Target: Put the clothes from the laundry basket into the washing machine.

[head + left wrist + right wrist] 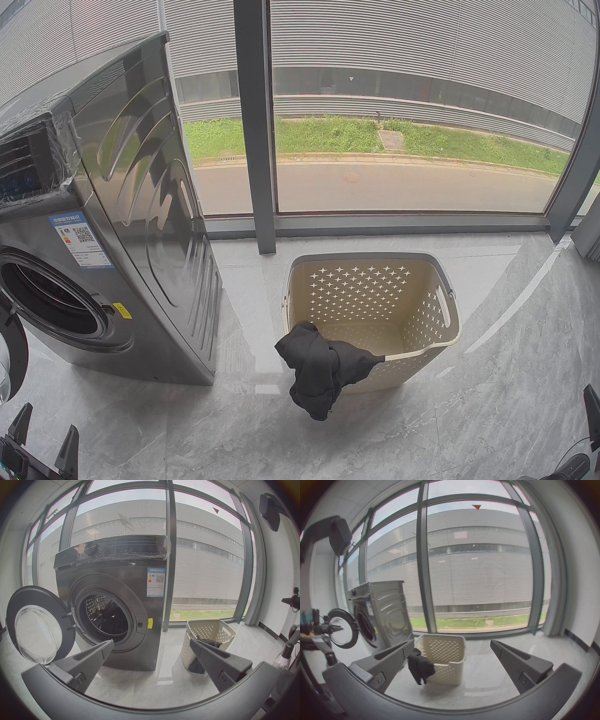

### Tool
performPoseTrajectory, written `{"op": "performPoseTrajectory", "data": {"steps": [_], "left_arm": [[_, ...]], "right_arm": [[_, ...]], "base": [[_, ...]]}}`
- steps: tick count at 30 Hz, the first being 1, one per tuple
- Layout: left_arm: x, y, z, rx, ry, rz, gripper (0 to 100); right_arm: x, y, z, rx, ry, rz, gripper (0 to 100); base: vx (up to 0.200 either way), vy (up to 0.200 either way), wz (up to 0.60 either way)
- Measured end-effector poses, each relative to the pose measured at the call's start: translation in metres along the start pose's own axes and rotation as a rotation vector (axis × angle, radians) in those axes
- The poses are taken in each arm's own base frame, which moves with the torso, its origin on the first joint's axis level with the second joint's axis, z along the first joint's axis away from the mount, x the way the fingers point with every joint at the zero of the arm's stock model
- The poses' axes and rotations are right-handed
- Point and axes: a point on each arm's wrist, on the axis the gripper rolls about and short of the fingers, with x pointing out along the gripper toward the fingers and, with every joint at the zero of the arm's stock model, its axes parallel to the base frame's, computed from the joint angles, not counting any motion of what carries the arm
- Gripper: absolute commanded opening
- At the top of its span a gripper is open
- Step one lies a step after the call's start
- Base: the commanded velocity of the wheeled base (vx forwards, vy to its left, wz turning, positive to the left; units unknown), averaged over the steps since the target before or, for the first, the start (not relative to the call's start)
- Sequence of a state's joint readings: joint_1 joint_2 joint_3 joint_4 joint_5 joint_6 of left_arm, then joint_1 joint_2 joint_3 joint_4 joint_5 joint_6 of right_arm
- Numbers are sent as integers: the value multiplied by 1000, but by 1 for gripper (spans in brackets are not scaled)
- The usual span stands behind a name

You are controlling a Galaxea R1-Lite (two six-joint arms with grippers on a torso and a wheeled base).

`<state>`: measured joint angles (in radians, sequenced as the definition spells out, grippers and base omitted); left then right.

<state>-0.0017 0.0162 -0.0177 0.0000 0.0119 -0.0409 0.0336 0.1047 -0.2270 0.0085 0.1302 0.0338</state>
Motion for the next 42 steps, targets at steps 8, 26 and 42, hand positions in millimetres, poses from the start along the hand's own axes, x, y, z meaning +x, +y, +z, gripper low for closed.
{"op": "performPoseTrajectory", "data": {"steps": [8, 26, 42], "left_arm": [[0, 0, 0, -1, 0, 0, 100], [0, 0, 0, -1, 0, 0, 100], [0, 0, 0, -1, 1, 0, 100]], "right_arm": [[44, -2, 21, 98, 201, 192, 100], [172, 29, -12, 244, 615, 426, 100], [238, 71, -71, 82, 654, 462, 100]], "base": [[0, 0, 0], [0, 0, 0], [0, 0, 0]]}}
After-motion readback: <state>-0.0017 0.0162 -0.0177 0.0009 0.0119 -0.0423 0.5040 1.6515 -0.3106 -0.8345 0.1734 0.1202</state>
